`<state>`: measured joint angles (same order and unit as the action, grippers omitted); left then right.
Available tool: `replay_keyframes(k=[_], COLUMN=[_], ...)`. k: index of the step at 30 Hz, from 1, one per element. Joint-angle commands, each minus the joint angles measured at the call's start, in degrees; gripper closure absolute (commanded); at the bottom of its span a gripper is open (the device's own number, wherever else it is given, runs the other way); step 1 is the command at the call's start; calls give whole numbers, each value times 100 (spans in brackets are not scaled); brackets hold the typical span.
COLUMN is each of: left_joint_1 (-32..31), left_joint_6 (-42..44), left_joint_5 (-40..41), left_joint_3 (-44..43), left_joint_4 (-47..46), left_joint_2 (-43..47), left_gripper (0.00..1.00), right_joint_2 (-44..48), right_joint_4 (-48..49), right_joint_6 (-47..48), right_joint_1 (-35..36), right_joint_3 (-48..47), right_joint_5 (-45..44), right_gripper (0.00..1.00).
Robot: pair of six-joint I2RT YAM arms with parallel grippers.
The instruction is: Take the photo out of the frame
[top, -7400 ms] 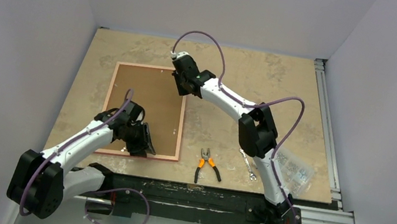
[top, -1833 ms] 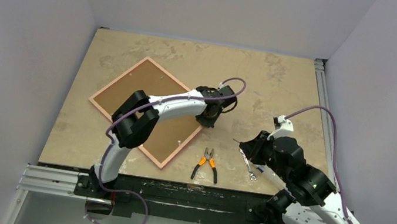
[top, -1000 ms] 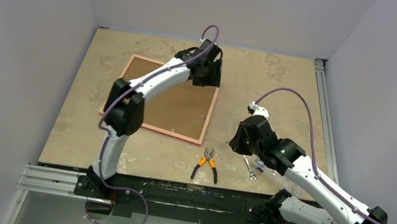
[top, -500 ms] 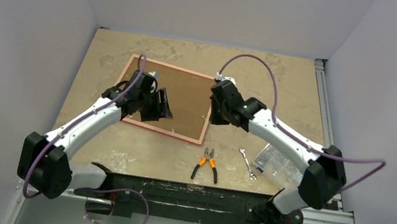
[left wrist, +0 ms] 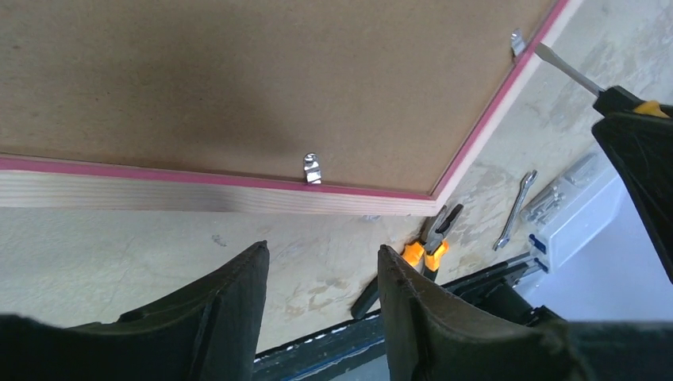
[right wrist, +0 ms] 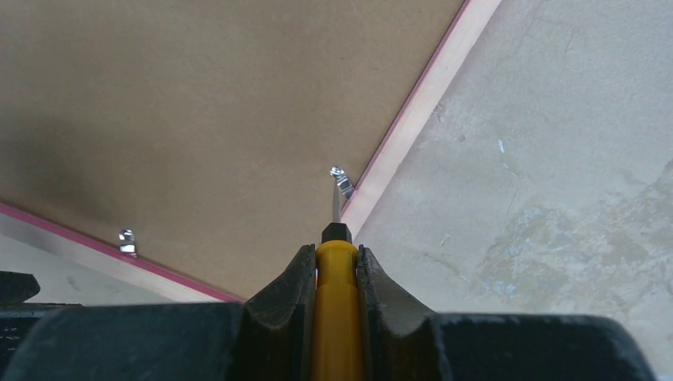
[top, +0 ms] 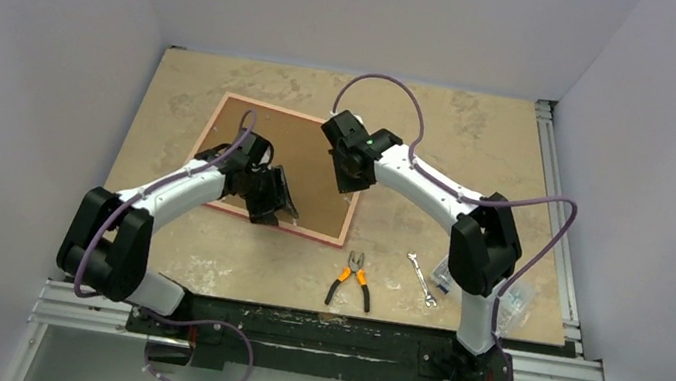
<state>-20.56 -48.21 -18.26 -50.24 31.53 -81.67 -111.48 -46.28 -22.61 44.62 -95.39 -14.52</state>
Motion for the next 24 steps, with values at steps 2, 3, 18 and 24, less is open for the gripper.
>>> replay_keyframes(k=[2, 3, 18, 24], left_joint_1=[73, 84, 107, 110], left_joint_6=[-678, -734, -752, -754], left_joint_5=[-277, -281, -178, -169], left_joint_3=[124, 142, 102, 139], left_joint_4=[-386, -442, -551, -585], left_joint_2=[-314, -360, -729, -821], left_gripper=[49, 50, 52, 54], right_joint_2=[-93, -112, -231, -60], right_joint_4=[-429, -434, -172, -104], right_joint_6=[307, 336, 607, 620], right_joint_1=[4, 4, -2, 3], right_joint_3=[-366, -358, -299, -347], right_joint_5=[-352, -351, -328, -405], right_gripper=[100, 100, 100, 100])
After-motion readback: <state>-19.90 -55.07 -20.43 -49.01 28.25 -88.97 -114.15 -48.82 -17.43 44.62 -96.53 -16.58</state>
